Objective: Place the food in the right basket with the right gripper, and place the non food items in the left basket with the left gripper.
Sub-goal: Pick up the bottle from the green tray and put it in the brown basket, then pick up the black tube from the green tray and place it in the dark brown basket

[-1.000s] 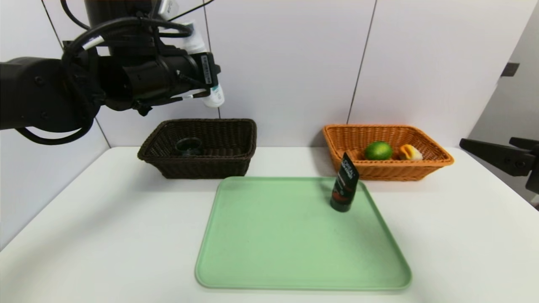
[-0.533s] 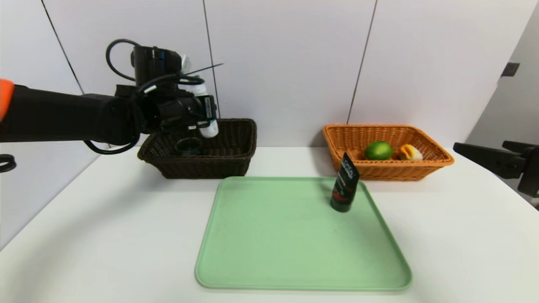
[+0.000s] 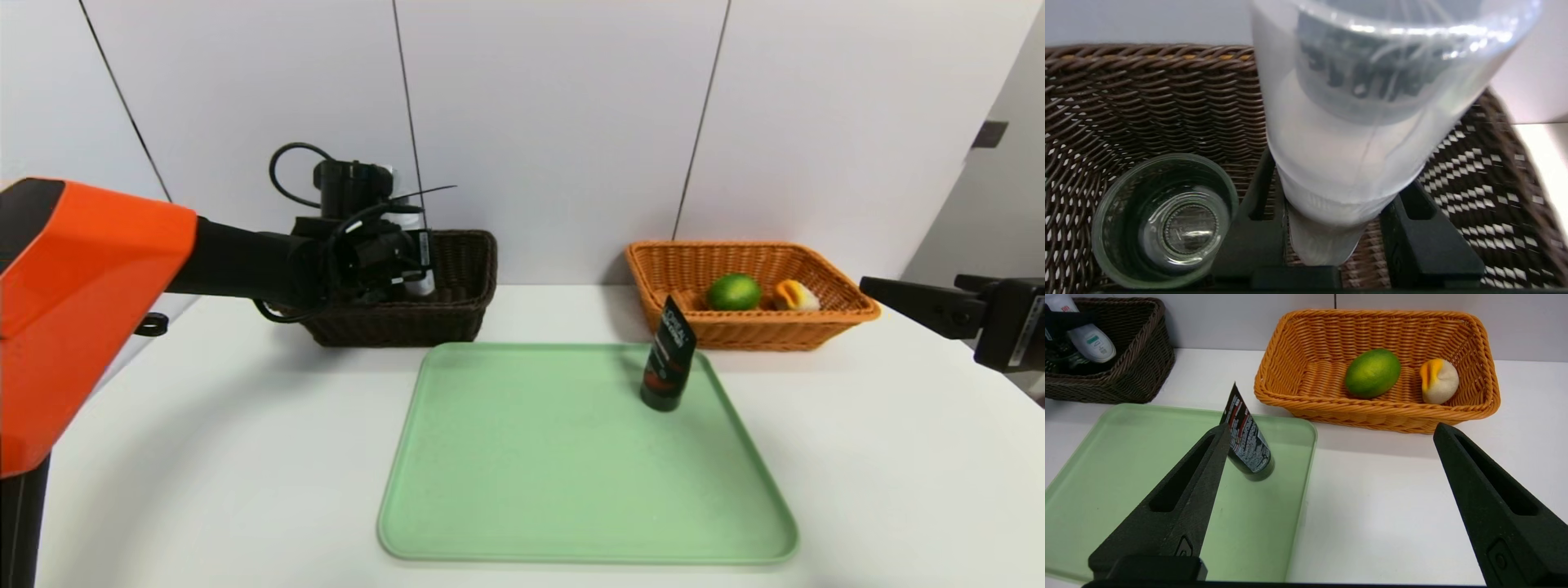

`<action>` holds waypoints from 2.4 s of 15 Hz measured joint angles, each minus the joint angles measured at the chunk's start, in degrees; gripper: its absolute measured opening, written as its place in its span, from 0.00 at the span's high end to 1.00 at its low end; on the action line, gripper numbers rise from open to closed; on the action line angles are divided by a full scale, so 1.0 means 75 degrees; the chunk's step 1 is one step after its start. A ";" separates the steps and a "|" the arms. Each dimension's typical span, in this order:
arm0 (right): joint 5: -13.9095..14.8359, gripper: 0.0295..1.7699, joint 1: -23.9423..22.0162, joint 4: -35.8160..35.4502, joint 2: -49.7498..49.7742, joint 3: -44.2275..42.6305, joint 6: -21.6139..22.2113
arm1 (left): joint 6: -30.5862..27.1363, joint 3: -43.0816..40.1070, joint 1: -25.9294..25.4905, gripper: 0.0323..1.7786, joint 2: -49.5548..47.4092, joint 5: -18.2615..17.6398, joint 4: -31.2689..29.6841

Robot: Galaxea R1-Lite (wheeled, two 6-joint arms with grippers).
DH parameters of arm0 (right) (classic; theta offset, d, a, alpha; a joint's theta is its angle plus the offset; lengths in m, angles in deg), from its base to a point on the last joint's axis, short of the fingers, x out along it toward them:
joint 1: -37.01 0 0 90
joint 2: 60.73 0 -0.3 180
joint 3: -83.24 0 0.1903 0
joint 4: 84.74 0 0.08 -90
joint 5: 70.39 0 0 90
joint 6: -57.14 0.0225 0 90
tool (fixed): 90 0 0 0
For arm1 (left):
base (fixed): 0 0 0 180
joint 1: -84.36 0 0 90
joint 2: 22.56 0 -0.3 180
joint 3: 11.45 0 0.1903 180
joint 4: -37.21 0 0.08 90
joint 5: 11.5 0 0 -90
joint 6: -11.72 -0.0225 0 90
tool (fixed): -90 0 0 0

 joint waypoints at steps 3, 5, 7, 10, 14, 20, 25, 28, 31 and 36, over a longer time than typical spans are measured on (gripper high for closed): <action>-0.0003 0.03 -0.0011 -0.0003 -0.0122 -0.0081 -0.0007 | -0.0018 0.0125 -0.0003 0.66 0.0314 0.0015 -0.0041; -0.0003 0.03 -0.0011 -0.0003 -0.0174 -0.0091 -0.0007 | -0.0054 0.0137 -0.0015 0.66 0.0460 0.0033 -0.0107; -0.0003 0.03 -0.0011 -0.0003 -0.0203 -0.0091 -0.0010 | -0.0021 0.0148 -0.0029 0.66 0.0536 0.0024 -0.0189; -0.0011 0.03 -0.0011 -0.0003 -0.0221 -0.0093 -0.0010 | -0.0029 0.0159 -0.0021 0.66 0.0566 0.0024 -0.0247; -0.0073 0.03 -0.0008 0.0000 -0.0232 -0.0096 -0.0007 | -0.0054 0.0159 -0.0023 0.66 0.0367 0.0018 -0.0198; -0.0073 0.03 0.0021 0.0005 -0.0228 -0.0096 -0.0010 | -0.0073 0.0085 -0.0026 0.53 0.0239 0.0044 -0.0206; -0.0073 0.03 0.0021 0.0008 -0.0216 -0.0091 -0.0007 | -0.0068 0.0072 -0.0037 0.30 0.0262 0.0039 -0.0228; -0.0062 0.03 0.0044 0.0060 -0.0221 -0.0107 -0.0007 | -0.0059 0.0166 -0.0052 0.22 0.0026 0.0018 -0.0166; -0.0047 0.03 0.0294 0.0471 -0.0229 -0.0408 0.0171 | -0.0054 0.0284 -0.0044 0.16 -0.0855 0.0010 0.0400; 0.0244 0.03 0.1606 0.0327 -0.0468 -0.0510 0.0522 | -0.0042 -0.0650 -0.0096 0.11 -0.3447 0.0047 0.2274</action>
